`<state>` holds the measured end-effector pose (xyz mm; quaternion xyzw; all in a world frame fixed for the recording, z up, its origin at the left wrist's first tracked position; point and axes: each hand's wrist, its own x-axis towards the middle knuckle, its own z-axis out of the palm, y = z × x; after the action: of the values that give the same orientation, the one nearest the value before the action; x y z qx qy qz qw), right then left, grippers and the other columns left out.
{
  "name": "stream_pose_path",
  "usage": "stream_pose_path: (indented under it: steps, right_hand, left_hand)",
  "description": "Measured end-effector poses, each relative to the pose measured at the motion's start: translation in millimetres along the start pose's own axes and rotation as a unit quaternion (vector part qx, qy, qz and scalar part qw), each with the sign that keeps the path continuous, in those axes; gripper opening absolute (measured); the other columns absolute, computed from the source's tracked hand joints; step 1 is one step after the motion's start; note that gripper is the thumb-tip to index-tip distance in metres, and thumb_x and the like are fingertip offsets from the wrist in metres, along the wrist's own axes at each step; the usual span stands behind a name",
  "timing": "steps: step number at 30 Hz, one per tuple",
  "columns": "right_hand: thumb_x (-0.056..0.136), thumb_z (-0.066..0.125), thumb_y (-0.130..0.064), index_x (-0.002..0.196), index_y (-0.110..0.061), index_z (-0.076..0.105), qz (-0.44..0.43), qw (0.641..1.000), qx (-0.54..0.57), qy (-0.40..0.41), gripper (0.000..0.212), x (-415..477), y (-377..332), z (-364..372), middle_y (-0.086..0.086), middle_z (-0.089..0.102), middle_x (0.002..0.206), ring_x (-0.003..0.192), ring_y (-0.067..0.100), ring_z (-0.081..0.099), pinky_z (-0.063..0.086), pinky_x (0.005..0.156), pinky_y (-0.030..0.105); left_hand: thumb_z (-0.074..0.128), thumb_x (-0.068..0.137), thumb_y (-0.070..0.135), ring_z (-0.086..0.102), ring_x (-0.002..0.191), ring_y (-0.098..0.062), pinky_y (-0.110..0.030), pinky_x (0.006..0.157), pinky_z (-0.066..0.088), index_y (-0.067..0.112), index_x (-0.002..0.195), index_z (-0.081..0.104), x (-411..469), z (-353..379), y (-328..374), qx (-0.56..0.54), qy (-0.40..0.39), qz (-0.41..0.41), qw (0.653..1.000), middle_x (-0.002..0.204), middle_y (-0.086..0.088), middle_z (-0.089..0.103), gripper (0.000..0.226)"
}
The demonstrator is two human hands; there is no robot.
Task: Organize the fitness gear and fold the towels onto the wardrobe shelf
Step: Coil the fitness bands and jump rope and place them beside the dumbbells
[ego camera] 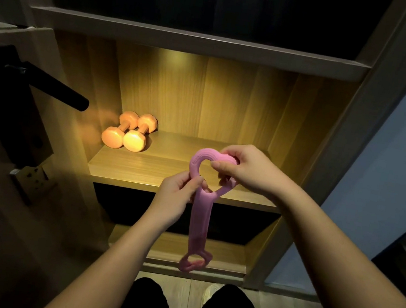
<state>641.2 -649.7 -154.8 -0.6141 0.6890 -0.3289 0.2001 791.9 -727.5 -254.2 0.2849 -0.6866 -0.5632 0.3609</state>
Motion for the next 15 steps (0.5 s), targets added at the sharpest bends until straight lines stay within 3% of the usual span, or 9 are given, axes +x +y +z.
stream_pose_path:
  steps: [3, 7, 12, 15]
  right_hand:
    - [0.094, 0.063, -0.027, 0.105, -0.01, 0.065, 0.031, 0.998, -0.014, -0.054, 0.02, 5, -1, -15, 0.002, 0.07, 0.084, 0.072, 0.01, 0.067, 0.054, 0.063, 0.022]
    - [0.093, 0.065, -0.029, 0.103, -0.008, 0.067, 0.046, 0.994, -0.042, -0.092, 0.024, 11, -4, -29, 0.005, 0.072, 0.083, 0.07, 0.013, 0.068, 0.055, 0.065, 0.022]
    - [0.095, 0.063, -0.027, 0.098, -0.003, 0.069, 0.072, 0.995, -0.032, -0.065, 0.024, 14, -4, -27, 0.002, 0.071, 0.073, 0.063, 0.011, 0.069, 0.055, 0.06, 0.02]
    - [0.095, 0.063, -0.028, 0.096, -0.002, 0.069, 0.09, 0.995, -0.038, -0.02, 0.027, 20, -5, -26, 0.002, 0.07, 0.073, 0.064, 0.013, 0.069, 0.054, 0.058, 0.02]
  left_hand:
    - [0.053, 0.099, 0.027, 0.067, 0.075, -0.011, -0.033, 0.075, 0.055, 0.018, 0.079, 0.07, 8, 0, 6, 0.044, -0.011, 0.008, 0.999, 0.077, 0.004, 0.072, 0.027]
    - [0.052, 0.1, 0.026, 0.065, 0.07, -0.004, -0.025, 0.071, 0.052, 0.016, 0.078, 0.069, 14, -2, 16, 0.086, -0.041, 0.037, 0.995, 0.076, 0.005, 0.073, 0.029]
    - [0.059, 0.093, 0.045, 0.067, 0.073, -0.005, -0.025, 0.069, 0.052, 0.022, 0.09, 0.068, 17, -1, 15, 0.064, -0.072, 0.019, 0.995, 0.081, 0.005, 0.072, 0.025]
    - [0.072, 0.079, 0.049, 0.068, 0.082, -0.008, -0.028, 0.073, 0.057, 0.028, 0.104, 0.06, 14, 11, 1, 0.092, -0.081, 0.009, 0.992, 0.091, 0.003, 0.071, 0.035]
